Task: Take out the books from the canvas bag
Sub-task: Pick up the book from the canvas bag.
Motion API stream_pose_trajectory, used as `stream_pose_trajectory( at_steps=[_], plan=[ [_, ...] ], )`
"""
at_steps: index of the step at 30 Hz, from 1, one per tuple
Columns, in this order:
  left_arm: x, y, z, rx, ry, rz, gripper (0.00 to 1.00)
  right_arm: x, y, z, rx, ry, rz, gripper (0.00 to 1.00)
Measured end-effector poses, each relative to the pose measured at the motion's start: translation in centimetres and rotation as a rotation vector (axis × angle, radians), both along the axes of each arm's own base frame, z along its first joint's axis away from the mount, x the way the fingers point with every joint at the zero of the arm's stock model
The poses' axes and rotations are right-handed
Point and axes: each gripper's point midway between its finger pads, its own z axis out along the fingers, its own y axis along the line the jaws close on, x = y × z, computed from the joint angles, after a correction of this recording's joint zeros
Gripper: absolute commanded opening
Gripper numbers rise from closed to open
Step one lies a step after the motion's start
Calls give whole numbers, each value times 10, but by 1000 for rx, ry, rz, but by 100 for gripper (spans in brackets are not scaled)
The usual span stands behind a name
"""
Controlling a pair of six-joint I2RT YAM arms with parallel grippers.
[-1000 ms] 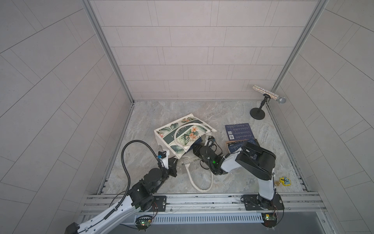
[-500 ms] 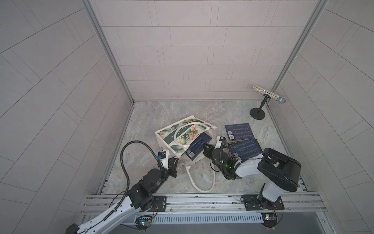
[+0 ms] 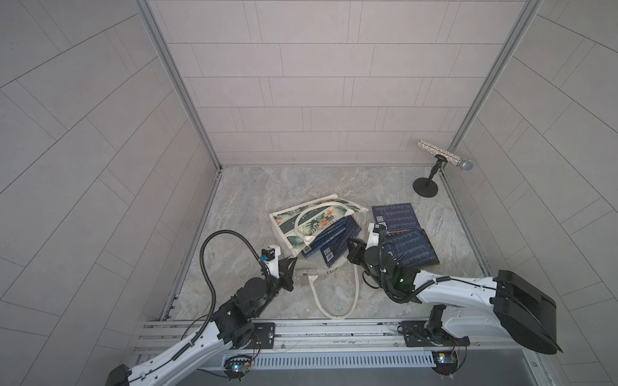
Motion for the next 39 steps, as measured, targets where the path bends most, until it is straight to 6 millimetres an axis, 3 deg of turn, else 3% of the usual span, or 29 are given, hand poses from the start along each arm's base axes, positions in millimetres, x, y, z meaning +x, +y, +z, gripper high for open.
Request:
stream_pose_trajectory(
  at_steps=[3, 7, 12, 20, 22, 26, 33, 39],
  plan=[
    [1, -1, -1, 3, 2, -1, 0, -4, 1, 3, -29, 0, 11, 26],
    [2, -1, -3, 13, 9, 5, 0, -8, 2, -7, -48, 15, 28, 35],
    [2, -1, -3, 13, 9, 5, 0, -10, 4, -30, -63, 54, 32, 38],
    [1, 0, -4, 16, 11, 5, 0, -7, 0, -41, -38, 103, -34, 41],
    [1, -1, -4, 16, 12, 4, 0, -6, -3, -42, -28, 108, -59, 37],
    [1, -1, -4, 16, 13, 0, 0, -3, -4, -38, 11, 104, -88, 10],
    [1, -1, -5, 18, 14, 1, 0, -2, 4, -28, 61, 84, -70, 0],
    [1, 1, -4, 16, 11, 6, 0, -5, 3, -26, 75, 89, -57, 0]
  ],
)
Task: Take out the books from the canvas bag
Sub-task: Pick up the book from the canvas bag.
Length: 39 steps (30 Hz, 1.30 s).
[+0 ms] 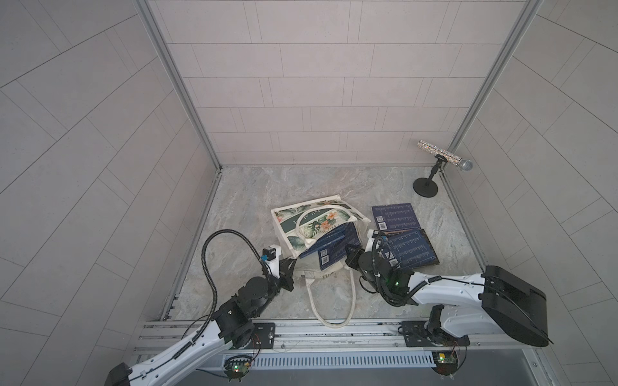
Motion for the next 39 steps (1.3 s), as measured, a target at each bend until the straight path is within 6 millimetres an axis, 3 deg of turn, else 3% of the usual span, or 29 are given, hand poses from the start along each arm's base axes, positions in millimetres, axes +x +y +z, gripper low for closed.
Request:
stream_pose_trajectory(
  at_steps=[17, 24, 29, 32, 35, 39],
  plan=[
    [2, 5, -1, 7, 0, 32, 0, -47, -27, 88, -125, -92, 244, 0],
    [5, 11, 2, 1, -12, 65, 0, -63, -30, 151, -189, -217, 374, 0],
    [5, 15, -1, 17, -4, 85, 0, -62, -58, 205, -217, -348, 307, 0],
    [5, 17, -1, 17, -4, 93, 0, -52, -82, 227, -244, -382, 211, 0],
    [6, 18, -1, 19, -4, 100, 0, -35, -110, 235, -268, -381, 88, 0],
    [6, 18, -2, 23, -1, 100, 0, -2, -152, 224, -290, -307, -75, 0]
  ],
)
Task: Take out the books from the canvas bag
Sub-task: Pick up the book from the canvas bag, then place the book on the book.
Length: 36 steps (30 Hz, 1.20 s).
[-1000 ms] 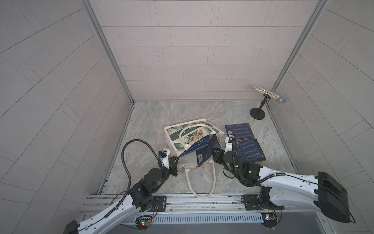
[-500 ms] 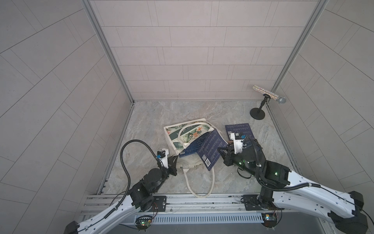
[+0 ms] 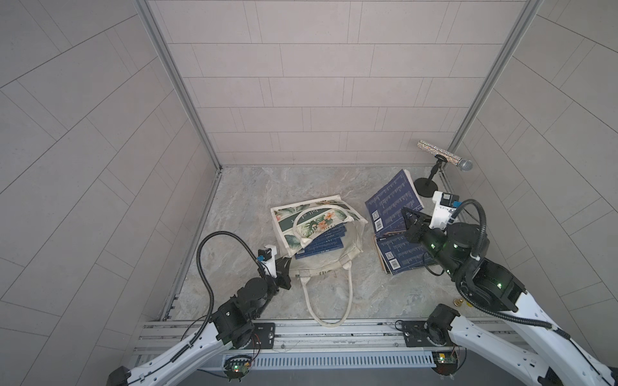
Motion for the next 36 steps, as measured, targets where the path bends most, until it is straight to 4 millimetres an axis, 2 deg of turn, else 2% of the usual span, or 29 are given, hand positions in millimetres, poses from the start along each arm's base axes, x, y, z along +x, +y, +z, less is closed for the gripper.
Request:
stream_pose_trajectory(
  at_steps=[2, 4, 8, 13, 18, 25, 28, 32, 36],
  plan=[
    [0, 0, 0, 0, 0, 0, 0, 16, -21, -8, 29, 27, -70, 0],
    [0, 0, 0, 0, 0, 0, 0, 32, -39, -25, 65, 71, -122, 0],
    [0, 0, 0, 0, 0, 0, 0, 59, -59, -56, 180, 144, -167, 0],
    [0, 0, 0, 2, 1, 0, 0, 87, -64, -105, 313, 208, -186, 0],
    [0, 0, -2, 8, 6, 0, 0, 108, -71, -145, 382, 243, -229, 0],
    [0, -1, -2, 11, 8, 0, 0, 125, -86, -217, 450, 347, -316, 0],
    [1, -1, -4, 15, 12, 0, 0, 131, -91, -242, 494, 389, -335, 0],
    [1, -1, -4, 17, 14, -1, 0, 130, -96, -257, 518, 417, -360, 0],
    [1, -1, -3, 14, 11, 0, 0, 136, -98, -248, 495, 412, -358, 6]
  ],
)
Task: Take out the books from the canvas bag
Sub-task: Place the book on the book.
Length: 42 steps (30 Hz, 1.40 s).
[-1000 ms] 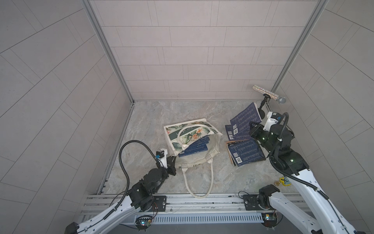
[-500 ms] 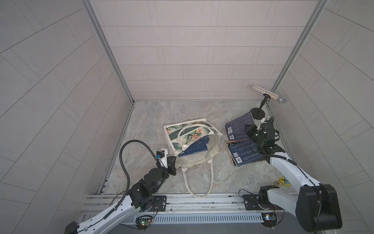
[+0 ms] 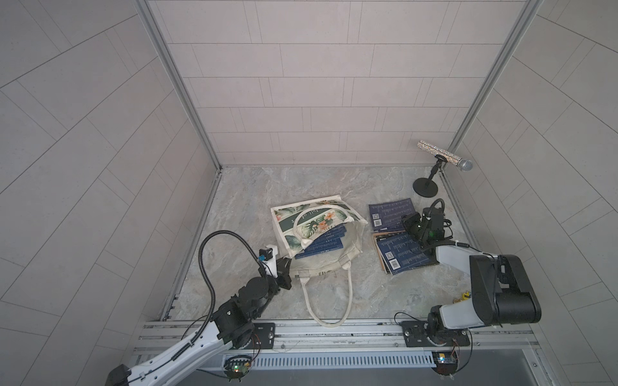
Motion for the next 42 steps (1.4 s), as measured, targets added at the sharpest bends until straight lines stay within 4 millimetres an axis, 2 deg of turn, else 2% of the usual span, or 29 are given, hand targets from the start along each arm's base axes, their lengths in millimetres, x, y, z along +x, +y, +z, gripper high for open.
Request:
stream_pose_trajectory(
  at_steps=[4, 11, 16, 20, 26, 30, 32, 33, 34, 35, 38, 40, 42],
  plan=[
    [0, 0, 0, 1, 1, 0, 0, 6, -6, 7, -19, 14, -8, 14],
    [0, 0, -1, 4, 3, 0, 0, 5, -19, -5, -36, 93, -27, 31],
    [0, 0, -1, 4, 3, 0, 0, 5, -15, -7, -37, 146, 5, 35],
    [0, 0, -1, 4, 3, 0, 0, 6, -14, -13, -28, 201, 36, 44],
    [1, 0, 1, 2, 1, 1, 0, -11, -20, -32, 12, 310, 48, 46],
    [1, 0, 1, 4, 3, 1, 0, -20, -25, -32, 11, 351, 49, 47],
    [1, -1, 1, 6, 4, 2, 0, -24, -24, -28, 4, 358, 60, 48],
    [1, -1, 1, 6, 4, 1, 0, -26, -23, -24, 4, 353, 68, 53],
    [1, -1, 1, 7, 5, 1, 0, -28, -21, -18, 3, 338, 78, 70],
    [1, -1, 1, 6, 4, 0, 0, -29, -19, -13, -1, 321, 88, 78],
    [1, -1, 1, 6, 4, 0, 0, -38, -6, 13, -32, 240, 132, 80],
    [1, -1, 1, 6, 4, 0, 0, -43, 8, 38, -79, 174, 174, 81],
    [1, -1, 1, 5, 4, -1, 0, -50, 26, 70, -126, 86, 221, 86]
  ],
)
